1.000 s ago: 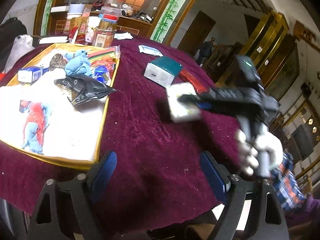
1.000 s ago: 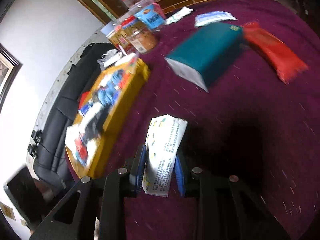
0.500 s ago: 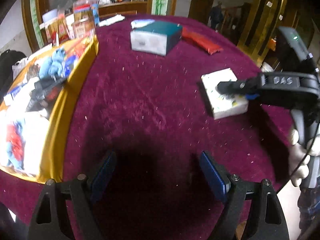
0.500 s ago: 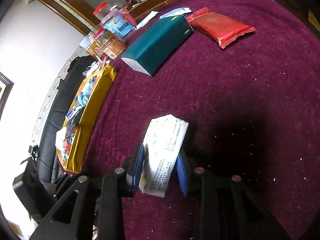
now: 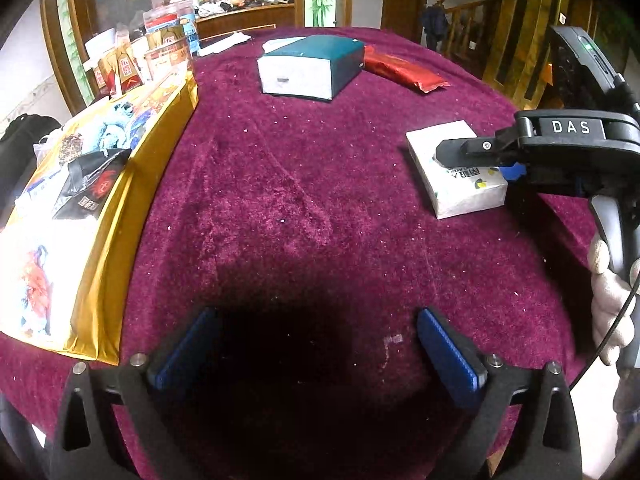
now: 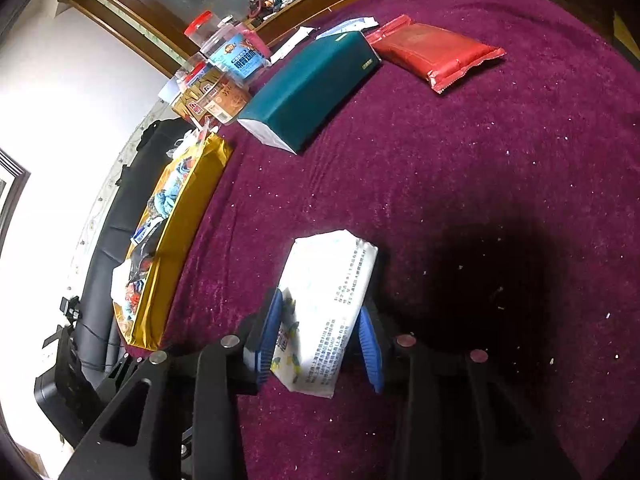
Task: Organize soft objects
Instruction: 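Set the tissue pack down on the table and open the right gripper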
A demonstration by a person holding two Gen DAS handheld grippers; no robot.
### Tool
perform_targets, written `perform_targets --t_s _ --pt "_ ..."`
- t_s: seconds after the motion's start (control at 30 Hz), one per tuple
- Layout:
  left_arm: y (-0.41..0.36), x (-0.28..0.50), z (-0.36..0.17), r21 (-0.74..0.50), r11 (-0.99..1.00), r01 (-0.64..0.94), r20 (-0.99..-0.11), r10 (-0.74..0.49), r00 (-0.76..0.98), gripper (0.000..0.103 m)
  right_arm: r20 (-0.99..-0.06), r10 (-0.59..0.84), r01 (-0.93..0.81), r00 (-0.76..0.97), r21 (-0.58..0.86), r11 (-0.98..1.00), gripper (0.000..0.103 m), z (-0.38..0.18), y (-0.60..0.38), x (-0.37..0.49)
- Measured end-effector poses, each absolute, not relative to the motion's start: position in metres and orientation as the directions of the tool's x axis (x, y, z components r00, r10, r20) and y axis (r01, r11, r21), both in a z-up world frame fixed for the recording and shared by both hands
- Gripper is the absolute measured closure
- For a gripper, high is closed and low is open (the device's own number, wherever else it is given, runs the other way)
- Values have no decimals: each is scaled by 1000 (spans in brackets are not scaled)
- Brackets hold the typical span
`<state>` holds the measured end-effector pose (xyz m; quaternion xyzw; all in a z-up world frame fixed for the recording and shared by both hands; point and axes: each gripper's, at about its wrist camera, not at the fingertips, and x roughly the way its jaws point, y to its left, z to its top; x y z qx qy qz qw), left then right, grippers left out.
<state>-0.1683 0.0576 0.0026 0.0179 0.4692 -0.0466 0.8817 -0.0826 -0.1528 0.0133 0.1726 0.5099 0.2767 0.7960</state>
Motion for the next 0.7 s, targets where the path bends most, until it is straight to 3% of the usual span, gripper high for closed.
perform_targets --t_s 0.7 --pt "58 -176 1 -16 995 99 -805 -72 590 1 -747 559 -262 361 494 829 65 18 -142 -88"
